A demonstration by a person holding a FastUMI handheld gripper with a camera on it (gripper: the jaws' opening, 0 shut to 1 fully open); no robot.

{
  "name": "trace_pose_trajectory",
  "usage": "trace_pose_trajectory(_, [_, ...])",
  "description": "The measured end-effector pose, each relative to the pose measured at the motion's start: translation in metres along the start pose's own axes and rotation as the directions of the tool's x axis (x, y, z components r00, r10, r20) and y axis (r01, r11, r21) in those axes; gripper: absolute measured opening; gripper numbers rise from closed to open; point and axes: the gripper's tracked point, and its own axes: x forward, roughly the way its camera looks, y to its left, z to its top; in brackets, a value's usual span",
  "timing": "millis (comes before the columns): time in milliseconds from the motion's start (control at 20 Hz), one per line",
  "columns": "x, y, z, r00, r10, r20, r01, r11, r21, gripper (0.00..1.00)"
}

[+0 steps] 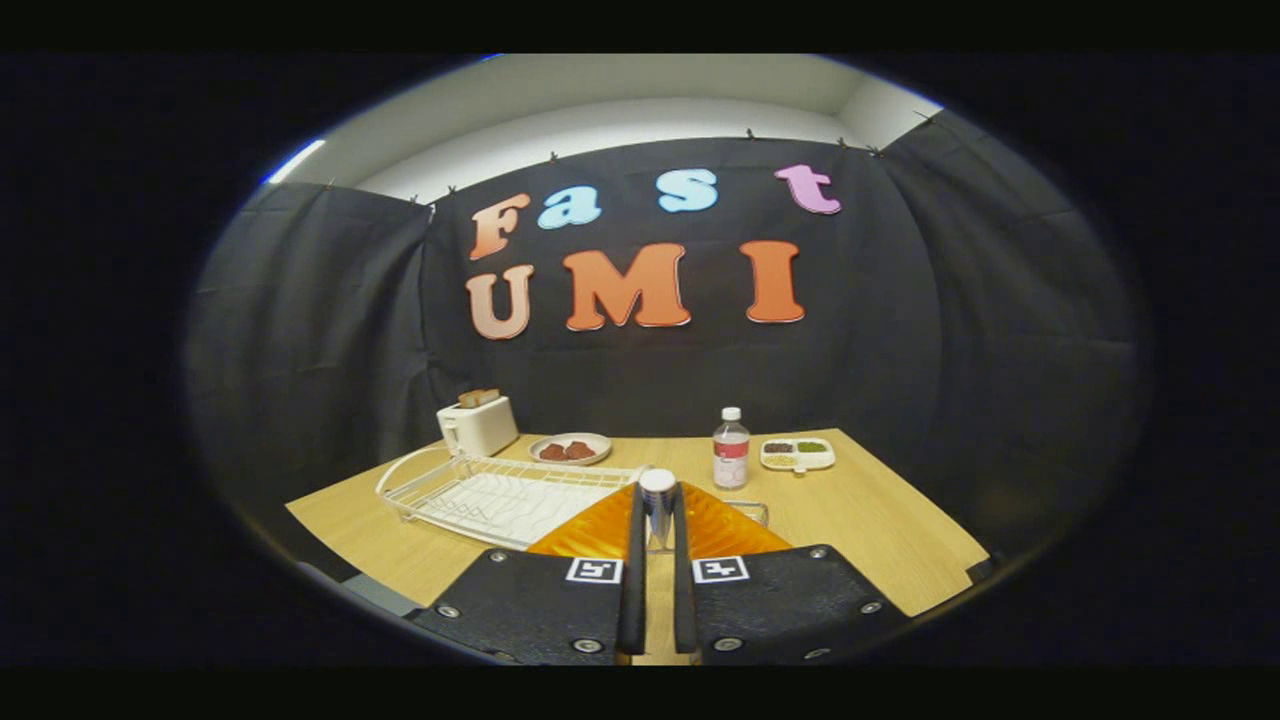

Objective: Take the plate from the dish rack, then take the spoon from the basket and place it into the plate.

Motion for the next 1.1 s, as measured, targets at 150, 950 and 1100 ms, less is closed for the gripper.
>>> trace_pose_trajectory(150, [-0.006,0.025,-0.009,0.998,0.069,-0.012,-0.069,0.998,-0.013,0.11])
trace_pose_trajectory(950, [0.01,0.109,-0.081,0.939,0.316,-0.133,-0.322,0.946,-0.028,0.11])
trace_pose_trajectory(1100, [0.016,0.11,-0.091,0.935,0.321,-0.149,-0.327,0.945,-0.02,0.11])
